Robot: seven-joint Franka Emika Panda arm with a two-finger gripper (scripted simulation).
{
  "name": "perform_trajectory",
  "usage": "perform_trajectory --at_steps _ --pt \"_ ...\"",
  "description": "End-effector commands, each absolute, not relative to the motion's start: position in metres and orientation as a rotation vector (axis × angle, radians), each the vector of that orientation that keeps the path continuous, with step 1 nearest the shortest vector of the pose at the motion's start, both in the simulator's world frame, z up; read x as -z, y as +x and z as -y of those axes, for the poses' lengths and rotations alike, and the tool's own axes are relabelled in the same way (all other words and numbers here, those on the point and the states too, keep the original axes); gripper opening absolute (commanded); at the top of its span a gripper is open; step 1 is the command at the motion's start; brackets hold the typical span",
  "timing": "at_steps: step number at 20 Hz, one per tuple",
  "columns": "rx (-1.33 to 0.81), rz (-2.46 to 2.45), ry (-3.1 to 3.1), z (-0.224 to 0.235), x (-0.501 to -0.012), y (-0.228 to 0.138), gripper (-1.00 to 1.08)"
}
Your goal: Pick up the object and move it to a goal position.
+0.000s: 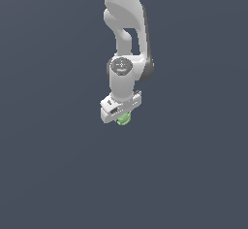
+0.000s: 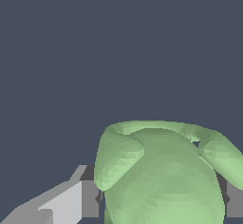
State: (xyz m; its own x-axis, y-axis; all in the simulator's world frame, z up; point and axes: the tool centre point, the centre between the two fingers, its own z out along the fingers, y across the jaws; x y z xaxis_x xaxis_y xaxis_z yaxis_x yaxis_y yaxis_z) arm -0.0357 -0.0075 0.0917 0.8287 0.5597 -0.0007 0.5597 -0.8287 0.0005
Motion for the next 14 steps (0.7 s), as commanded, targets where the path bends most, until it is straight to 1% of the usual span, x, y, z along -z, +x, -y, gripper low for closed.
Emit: perform_trajectory --at_steps 1,8,14 --pt "0.001 -0.919 3.003 -0.005 -0.101 -0.047 -1.0" --pt "0.001 -0.919 3.003 -0.03 -0.12 -0.069 -1.0" --pt "0.0 -0.919 3.004 -0.037 -0.125 -0.074 -1.0"
